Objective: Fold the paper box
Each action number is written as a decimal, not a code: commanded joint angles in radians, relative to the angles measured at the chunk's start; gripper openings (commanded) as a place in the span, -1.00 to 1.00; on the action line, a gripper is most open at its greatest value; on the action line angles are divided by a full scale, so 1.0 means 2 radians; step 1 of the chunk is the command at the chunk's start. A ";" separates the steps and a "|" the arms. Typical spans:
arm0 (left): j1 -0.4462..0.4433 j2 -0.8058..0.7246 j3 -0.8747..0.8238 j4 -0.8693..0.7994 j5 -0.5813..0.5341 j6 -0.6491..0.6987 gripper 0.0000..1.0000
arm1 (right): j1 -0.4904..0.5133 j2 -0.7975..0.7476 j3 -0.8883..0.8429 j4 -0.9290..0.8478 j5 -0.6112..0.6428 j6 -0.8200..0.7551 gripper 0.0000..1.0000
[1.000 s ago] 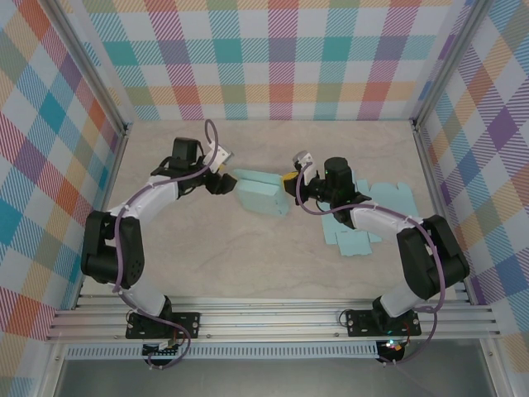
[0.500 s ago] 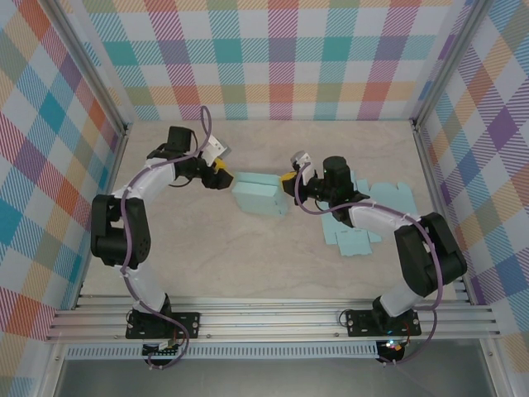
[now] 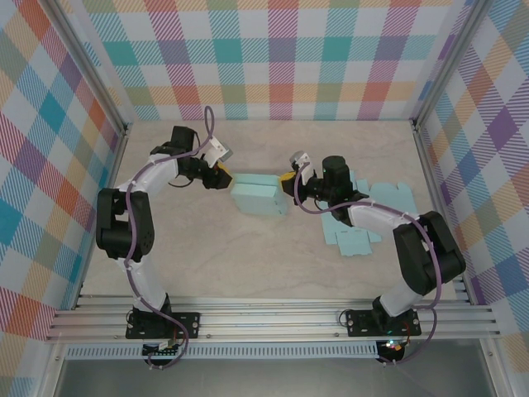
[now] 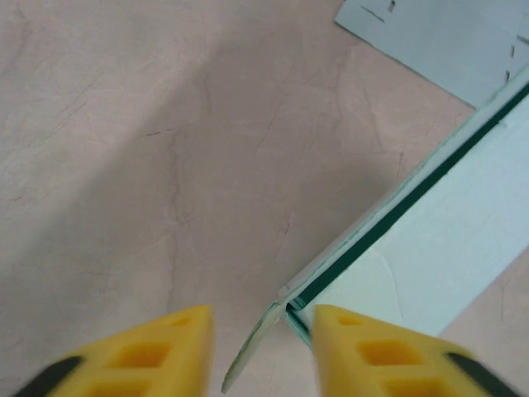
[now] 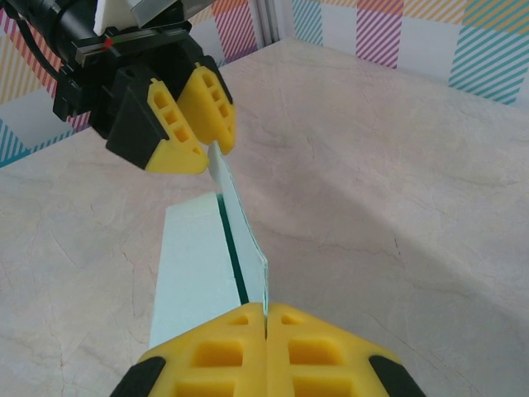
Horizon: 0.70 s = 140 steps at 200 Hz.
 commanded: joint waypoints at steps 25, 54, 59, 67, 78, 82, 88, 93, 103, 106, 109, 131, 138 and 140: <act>-0.011 0.006 0.022 -0.029 0.002 0.012 -0.68 | 0.003 0.008 0.014 0.007 -0.011 -0.012 -1.00; -0.017 -0.009 0.015 -0.022 -0.020 -0.002 -1.00 | 0.003 0.007 0.013 0.003 0.004 -0.014 -1.00; -0.018 -0.014 0.011 -0.014 -0.025 -0.011 -1.00 | 0.003 0.007 0.014 0.001 0.008 -0.014 -1.00; -0.020 -0.024 0.006 -0.004 -0.032 -0.023 -1.00 | 0.003 0.005 0.015 -0.003 0.015 -0.014 -1.00; -0.023 -0.039 -0.001 0.011 -0.044 -0.041 -1.00 | 0.003 0.002 0.016 -0.009 0.027 -0.014 -1.00; -0.024 -0.045 -0.003 0.018 -0.053 -0.049 -1.00 | 0.003 0.001 0.017 -0.012 0.032 -0.014 -1.00; -0.028 -0.055 -0.008 0.026 -0.064 -0.059 -1.00 | 0.003 -0.001 0.019 -0.018 0.039 -0.014 -1.00; -0.031 -0.063 -0.013 0.033 -0.075 -0.068 -1.00 | 0.003 -0.003 0.021 -0.022 0.045 -0.014 -1.00; -0.037 -0.080 -0.023 0.052 -0.098 -0.089 -1.00 | 0.003 -0.006 0.024 -0.033 0.057 -0.014 -1.00; -0.039 -0.084 -0.026 0.055 -0.103 -0.092 -1.00 | 0.003 -0.007 0.026 -0.037 0.061 -0.014 -1.00; -0.042 -0.089 -0.030 0.058 -0.107 -0.095 -1.00 | 0.003 -0.007 0.026 -0.040 0.065 -0.013 -1.00; -0.063 -0.119 -0.056 0.088 -0.161 -0.129 -1.00 | 0.004 -0.014 0.032 -0.071 0.094 -0.008 -1.00; -0.069 -0.126 -0.065 0.098 -0.179 -0.141 -1.00 | 0.005 -0.018 0.033 -0.081 0.104 -0.005 -1.00; -0.070 -0.128 -0.068 0.101 -0.182 -0.143 -1.00 | 0.005 -0.019 0.033 -0.083 0.107 -0.004 -1.00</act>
